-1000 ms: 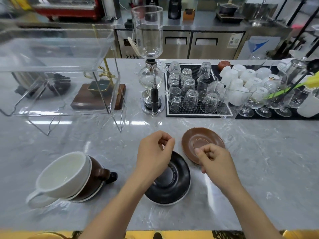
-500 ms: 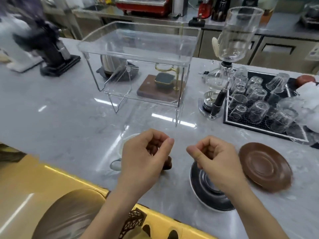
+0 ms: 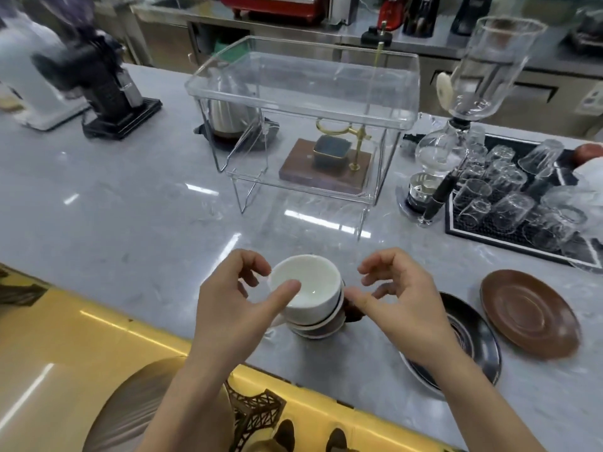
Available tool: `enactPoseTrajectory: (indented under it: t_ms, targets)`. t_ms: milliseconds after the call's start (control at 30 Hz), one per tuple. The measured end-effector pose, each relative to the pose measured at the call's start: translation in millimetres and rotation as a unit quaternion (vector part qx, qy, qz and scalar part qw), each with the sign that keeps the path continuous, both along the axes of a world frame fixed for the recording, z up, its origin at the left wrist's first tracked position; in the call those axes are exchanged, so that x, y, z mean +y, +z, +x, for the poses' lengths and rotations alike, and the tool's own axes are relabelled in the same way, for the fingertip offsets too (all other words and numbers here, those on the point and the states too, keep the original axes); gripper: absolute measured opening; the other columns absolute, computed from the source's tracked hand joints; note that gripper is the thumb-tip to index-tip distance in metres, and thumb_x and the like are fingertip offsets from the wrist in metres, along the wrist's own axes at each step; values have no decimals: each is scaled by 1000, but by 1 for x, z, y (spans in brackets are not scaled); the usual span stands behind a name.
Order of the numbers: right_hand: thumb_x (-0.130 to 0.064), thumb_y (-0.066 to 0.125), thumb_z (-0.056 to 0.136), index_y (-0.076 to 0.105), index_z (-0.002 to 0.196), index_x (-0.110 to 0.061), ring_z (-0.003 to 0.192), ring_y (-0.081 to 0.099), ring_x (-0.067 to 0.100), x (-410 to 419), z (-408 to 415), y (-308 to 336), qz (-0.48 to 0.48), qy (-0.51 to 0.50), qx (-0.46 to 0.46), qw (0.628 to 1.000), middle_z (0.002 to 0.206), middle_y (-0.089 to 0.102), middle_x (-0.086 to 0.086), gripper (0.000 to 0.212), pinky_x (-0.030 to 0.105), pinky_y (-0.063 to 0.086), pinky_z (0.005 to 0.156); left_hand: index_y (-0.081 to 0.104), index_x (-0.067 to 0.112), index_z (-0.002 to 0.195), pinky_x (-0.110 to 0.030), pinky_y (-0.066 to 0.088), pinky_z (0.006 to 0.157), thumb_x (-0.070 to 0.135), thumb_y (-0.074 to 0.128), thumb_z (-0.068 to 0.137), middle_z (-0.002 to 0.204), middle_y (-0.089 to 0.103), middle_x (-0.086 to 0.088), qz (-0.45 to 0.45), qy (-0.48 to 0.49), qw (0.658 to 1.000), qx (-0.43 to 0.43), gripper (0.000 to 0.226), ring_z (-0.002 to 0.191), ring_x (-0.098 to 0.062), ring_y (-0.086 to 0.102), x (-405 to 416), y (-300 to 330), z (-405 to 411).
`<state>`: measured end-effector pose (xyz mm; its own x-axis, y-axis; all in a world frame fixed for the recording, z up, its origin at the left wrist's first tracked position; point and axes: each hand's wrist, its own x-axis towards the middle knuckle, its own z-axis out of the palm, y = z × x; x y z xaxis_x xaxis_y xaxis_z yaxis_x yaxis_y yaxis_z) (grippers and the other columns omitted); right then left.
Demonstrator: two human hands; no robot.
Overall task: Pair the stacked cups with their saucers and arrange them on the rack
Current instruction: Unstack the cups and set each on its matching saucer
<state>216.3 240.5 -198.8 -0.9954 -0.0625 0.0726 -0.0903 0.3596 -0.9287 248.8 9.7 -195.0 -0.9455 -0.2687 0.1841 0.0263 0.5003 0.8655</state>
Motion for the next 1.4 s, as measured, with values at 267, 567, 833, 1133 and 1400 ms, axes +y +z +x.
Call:
enactPoseTrajectory:
  t_ms: [267, 567, 833, 1133, 1400]
  targets:
    - [-59, 80, 62, 40, 140, -44, 131, 42, -8, -13, -1, -18, 107, 101, -47, 988, 139, 48, -32, 89, 21, 37, 107, 53, 44, 125, -23, 51, 92, 67, 84, 55, 123, 60, 27, 47, -115, 988, -96, 80, 116, 3, 57, -20, -35, -4]
    - [-55, 83, 58, 29, 143, -54, 126, 28, -30, -26, 2, -21, 89, 109, -52, 989, 127, 30, -61, 101, -11, 23, 91, 59, 39, 131, -27, 52, 97, 63, 90, 50, 122, 67, 24, 52, -174, 977, -114, 90, 118, 1, 60, -22, -42, -11]
    - [-47, 87, 51, 40, 143, -44, 132, 39, -16, -28, 3, -12, 39, 77, -25, 996, 142, 49, -31, 103, 6, 31, 105, 65, 37, 127, -42, 57, 97, 60, 95, 41, 119, 71, 19, 65, -158, 982, -75, 94, 113, -4, 65, -25, -31, -17]
    - [-27, 96, 53, 47, 132, -44, 123, 56, -2, 4, -16, 23, -23, 3, 36, 999, 130, 61, -25, 95, 17, 49, 96, 68, 36, 122, -36, 57, 93, 52, 96, 49, 113, 75, 16, 45, -257, 965, -16, 80, 108, -6, 69, 8, 22, -70]
    - [-18, 94, 59, 49, 135, -39, 120, 55, -7, 45, -27, 5, -21, -70, 12, 997, 130, 58, -24, 90, 6, 49, 85, 71, 30, 114, -35, 61, 88, 52, 96, 48, 101, 76, 15, -49, -369, 926, -64, 74, 95, -1, 71, 63, 19, -133]
